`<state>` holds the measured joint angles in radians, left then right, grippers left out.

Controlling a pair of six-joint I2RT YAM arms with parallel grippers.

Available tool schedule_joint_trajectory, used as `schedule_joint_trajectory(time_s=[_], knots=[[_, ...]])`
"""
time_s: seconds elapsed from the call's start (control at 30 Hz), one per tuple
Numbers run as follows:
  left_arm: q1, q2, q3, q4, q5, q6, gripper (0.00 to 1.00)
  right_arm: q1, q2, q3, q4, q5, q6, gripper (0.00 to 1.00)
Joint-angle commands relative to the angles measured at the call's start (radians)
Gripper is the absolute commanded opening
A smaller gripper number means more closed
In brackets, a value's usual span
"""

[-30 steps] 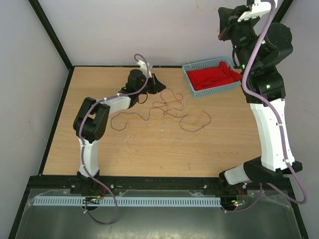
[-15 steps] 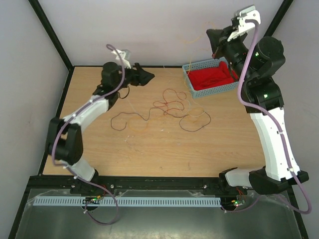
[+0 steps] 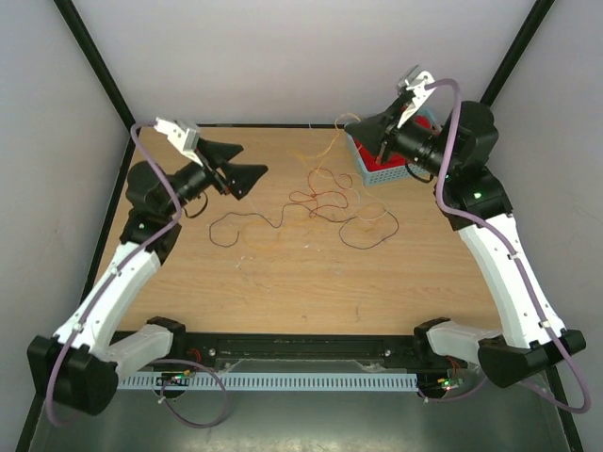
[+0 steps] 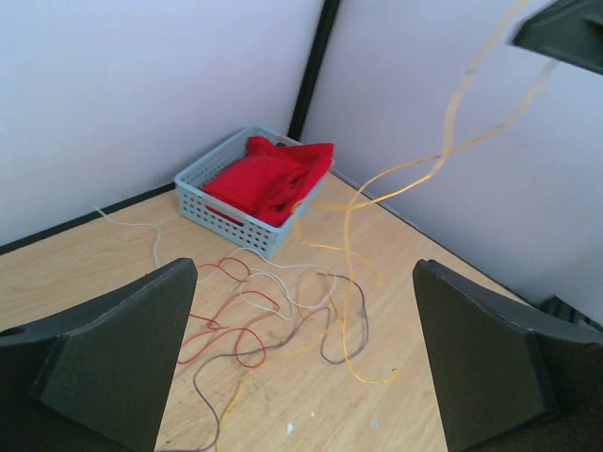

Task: Zip-tie the wires
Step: Untie the cable at the center of the board, then straighten the cable at the center of the board.

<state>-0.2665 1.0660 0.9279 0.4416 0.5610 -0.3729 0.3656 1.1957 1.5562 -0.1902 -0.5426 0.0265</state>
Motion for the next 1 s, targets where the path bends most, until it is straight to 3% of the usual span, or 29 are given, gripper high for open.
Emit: schedule_joint_trajectory(time_s=[0.0, 0.27, 0.5, 0.6, 0.87, 0.97], knots=[[-0.061, -0.092, -0.104, 0.019, -0.001, 0.091, 0.99, -0.002, -0.060, -0.091, 0.156, -0.168, 0.144, 0.00], [-0.188, -0.184, -0.280, 0.044, -0.142, 0.108, 0.99, 0.005, -0.094, -0.229, 0.452, -0.380, 0.444, 0.00], [-0.244, -0.193, -0.377, 0.218, -0.353, 0.072, 0.99, 0.041, -0.136, -0.262, 0.480, -0.406, 0.474, 0.00], [-0.246, -0.172, -0.395, 0.325, -0.348, 0.053, 0.99, 0.053, -0.144, -0.272, 0.479, -0.424, 0.474, 0.00], [-0.249, -0.121, -0.365, 0.420, -0.276, 0.033, 0.99, 0.077, -0.159, -0.315, 0.470, -0.446, 0.458, 0.00], [-0.256, -0.083, -0.342, 0.450, -0.243, 0.031, 0.91, 0.086, -0.160, -0.324, 0.475, -0.439, 0.463, 0.00]])
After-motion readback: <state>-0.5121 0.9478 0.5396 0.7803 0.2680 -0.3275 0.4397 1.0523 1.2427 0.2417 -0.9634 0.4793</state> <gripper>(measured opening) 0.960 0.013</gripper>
